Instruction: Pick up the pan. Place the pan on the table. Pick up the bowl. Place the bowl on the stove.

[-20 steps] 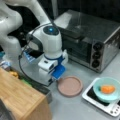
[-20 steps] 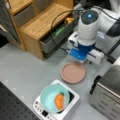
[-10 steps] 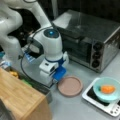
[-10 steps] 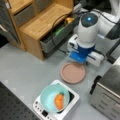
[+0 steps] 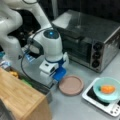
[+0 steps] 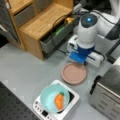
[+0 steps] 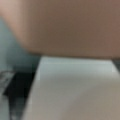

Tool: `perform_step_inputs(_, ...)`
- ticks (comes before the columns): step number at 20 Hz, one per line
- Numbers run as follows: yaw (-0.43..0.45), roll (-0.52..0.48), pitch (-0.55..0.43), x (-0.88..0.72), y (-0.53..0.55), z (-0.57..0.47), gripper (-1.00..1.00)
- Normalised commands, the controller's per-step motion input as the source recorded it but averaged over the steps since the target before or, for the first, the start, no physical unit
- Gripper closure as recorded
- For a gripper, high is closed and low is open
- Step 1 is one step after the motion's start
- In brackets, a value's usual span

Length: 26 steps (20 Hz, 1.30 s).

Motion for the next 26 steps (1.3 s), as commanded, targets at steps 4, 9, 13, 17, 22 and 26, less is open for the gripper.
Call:
perform_step_inputs(4, 0.121, -0.082, -0.066, -0.13, 0.01, 0.05, 1.0)
perform_step_inputs(9, 0.103, -0.072, -0.049, -0.15, 0.01, 0.1, 1.0)
perform_step_inputs(13, 0.088, -0.064, -0.02, -0.16, 0.0, 0.14, 1.0)
perform_step_inputs(17, 0.074, -0.046, -0.005, -0.16, -0.02, 0.21, 1.0)
perform_step_inputs(22, 0.065, -0.004, -0.007, -0.12, -0.02, 0.26, 1.0)
perform_step_inputs(26, 0.055, 0.042, -0.01, -0.05, -0.01, 0.27, 1.0)
